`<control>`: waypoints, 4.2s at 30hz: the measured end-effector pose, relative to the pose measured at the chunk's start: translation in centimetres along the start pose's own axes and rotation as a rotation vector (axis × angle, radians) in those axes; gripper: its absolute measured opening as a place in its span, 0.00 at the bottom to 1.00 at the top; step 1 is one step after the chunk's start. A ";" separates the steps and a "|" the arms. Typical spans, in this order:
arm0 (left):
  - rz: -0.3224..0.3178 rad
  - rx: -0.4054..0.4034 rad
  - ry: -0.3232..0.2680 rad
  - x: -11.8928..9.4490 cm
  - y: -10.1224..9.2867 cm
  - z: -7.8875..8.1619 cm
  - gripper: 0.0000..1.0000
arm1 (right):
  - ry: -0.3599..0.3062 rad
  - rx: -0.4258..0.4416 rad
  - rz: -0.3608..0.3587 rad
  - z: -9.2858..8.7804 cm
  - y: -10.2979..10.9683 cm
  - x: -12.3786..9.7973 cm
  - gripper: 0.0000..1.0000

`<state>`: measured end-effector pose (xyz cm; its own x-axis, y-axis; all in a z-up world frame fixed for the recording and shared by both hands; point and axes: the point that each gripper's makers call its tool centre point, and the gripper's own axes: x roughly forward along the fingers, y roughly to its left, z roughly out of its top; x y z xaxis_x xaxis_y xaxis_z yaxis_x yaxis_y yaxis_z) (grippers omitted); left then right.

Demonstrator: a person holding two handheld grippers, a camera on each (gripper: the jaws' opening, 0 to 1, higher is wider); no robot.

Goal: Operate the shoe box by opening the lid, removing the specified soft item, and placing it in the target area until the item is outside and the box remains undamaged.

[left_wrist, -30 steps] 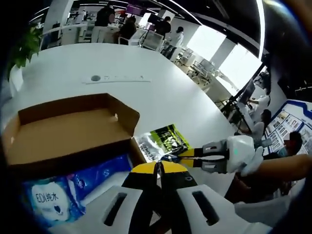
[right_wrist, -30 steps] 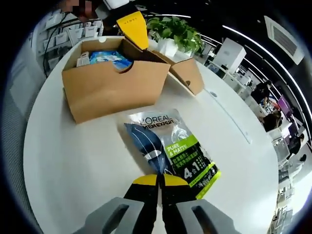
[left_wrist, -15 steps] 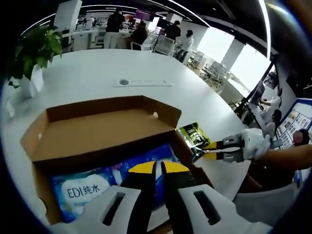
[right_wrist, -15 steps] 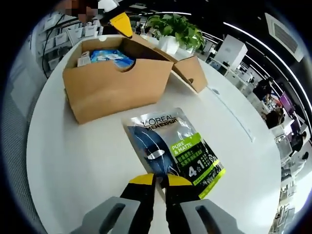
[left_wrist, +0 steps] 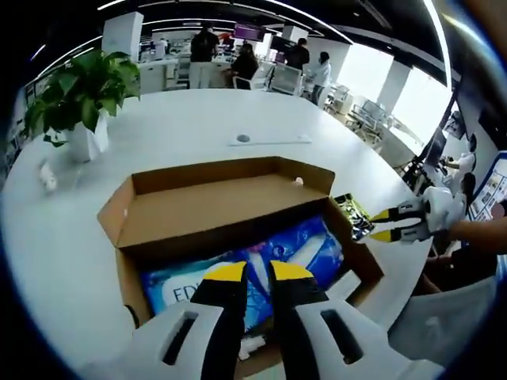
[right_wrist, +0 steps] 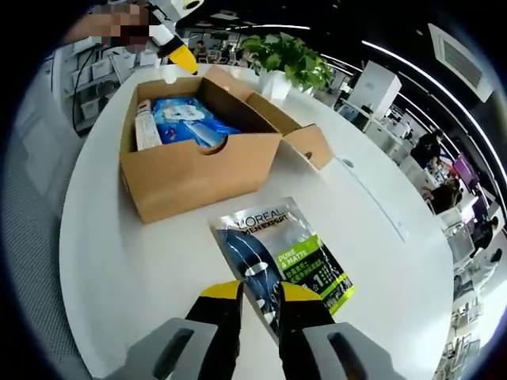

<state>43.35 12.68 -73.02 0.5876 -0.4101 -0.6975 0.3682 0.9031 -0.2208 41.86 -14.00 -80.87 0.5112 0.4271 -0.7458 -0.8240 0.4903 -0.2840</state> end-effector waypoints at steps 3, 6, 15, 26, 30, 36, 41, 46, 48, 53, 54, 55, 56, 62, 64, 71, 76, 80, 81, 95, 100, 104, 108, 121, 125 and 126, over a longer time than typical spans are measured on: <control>0.021 -0.008 -0.006 -1.2 0.9 -0.7 0.09 | -0.013 -0.014 0.005 1.2 0.0 -0.5 0.17; 0.040 -0.014 -0.008 -2.1 1.7 -1.3 0.10 | -0.023 -0.030 0.005 2.4 -0.1 -0.9 0.19; 0.112 0.006 -0.018 -5.0 4.7 -2.5 0.14 | -0.083 -0.069 0.024 7.1 0.0 -2.0 0.23; 0.170 0.002 0.020 -6.4 7.5 -5.3 0.15 | -0.124 -0.143 0.076 11.7 1.1 -1.4 0.26; 0.201 0.017 0.027 -6.6 8.3 -6.0 0.15 | -0.132 -0.164 0.094 13.0 1.5 -0.6 0.27; 0.217 0.006 0.047 -6.4 9.4 -7.2 0.16 | -0.124 -0.191 0.125 14.2 2.2 1.4 0.26; 0.208 -0.035 0.065 -5.7 9.6 -8.7 0.14 | -0.112 -0.211 0.151 14.8 3.0 3.6 0.25; 0.192 -0.070 0.061 -5.2 9.3 -9.2 0.09 | -0.088 -0.247 0.174 14.5 3.9 5.2 0.23; 0.180 -0.077 0.063 -5.1 8.9 -9.2 0.07 | -0.079 -0.260 0.185 14.4 4.2 5.8 0.22; 0.192 -0.089 0.067 -5.0 9.4 -9.1 0.06 | -0.080 -0.286 0.193 14.9 4.8 6.9 0.19; 0.194 -0.103 0.066 -5.0 9.5 -9.1 0.06 | -0.077 -0.294 0.193 15.0 4.9 7.1 0.18; 0.195 -0.107 0.065 -5.0 9.5 -9.1 0.06 | -0.073 -0.302 0.191 15.1 5.0 7.5 0.18; 0.201 -0.121 0.063 -5.0 9.6 -9.1 0.05 | -0.075 -0.303 0.190 15.2 5.1 7.7 0.18; 0.220 -0.127 0.063 -4.9 9.9 -9.1 0.04 | -0.063 -0.335 0.196 15.4 5.9 9.0 0.14; 0.224 -0.130 0.066 -4.9 10.0 -9.1 0.04 | -0.060 -0.345 0.192 15.5 5.9 9.4 0.13; 0.229 -0.172 0.062 -5.3 9.2 -9.3 0.03 | -0.049 -0.384 0.169 15.7 6.0 10.3 0.00; 0.232 -0.174 0.068 -5.2 9.5 -9.3 0.03 | -0.064 -0.371 0.156 16.5 5.8 9.9 0.00; 0.234 -0.176 0.069 -5.1 9.8 -9.4 0.03 | -0.084 -0.348 0.148 17.3 5.6 9.1 0.00; 0.234 -0.177 0.070 -5.1 9.8 -9.4 0.03 | -0.083 -0.350 0.147 17.4 5.6 9.0 0.00; 0.246 -0.174 0.084 -4.9 10.0 -9.4 0.02 | -0.141 -0.280 0.112 18.7 3.9 6.4 0.00; 0.250 -0.175 0.084 -4.8 10.1 -9.4 0.02 | -0.180 -0.262 0.111 20.1 3.9 5.6 0.00; 0.251 -0.178 0.084 -4.8 10.1 -9.4 0.02 | -0.200 -0.278 0.110 21.0 4.0 5.0 0.00; 0.251 -0.178 0.084 -4.8 10.1 -9.4 0.02 | -0.214 -0.277 0.109 21.5 4.0 4.6 0.00; 0.258 -0.180 0.087 -4.9 9.8 -9.4 0.02 | -0.281 -0.251 0.096 23.9 3.3 1.6 0.00; 0.260 -0.180 0.089 -4.9 9.9 -9.4 0.02 | -0.305 -0.234 0.093 24.6 2.9 0.5 0.00; 0.261 -0.180 0.089 -4.9 9.9 -9.4 0.02 | -0.309 -0.228 0.094 24.8 2.9 0.2 0.00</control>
<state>37.35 24.79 -78.19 0.5771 -0.1567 -0.8015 0.0756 0.9875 -0.1386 45.64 6.35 -66.95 0.4521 0.6875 -0.5683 -0.8859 0.2717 -0.3760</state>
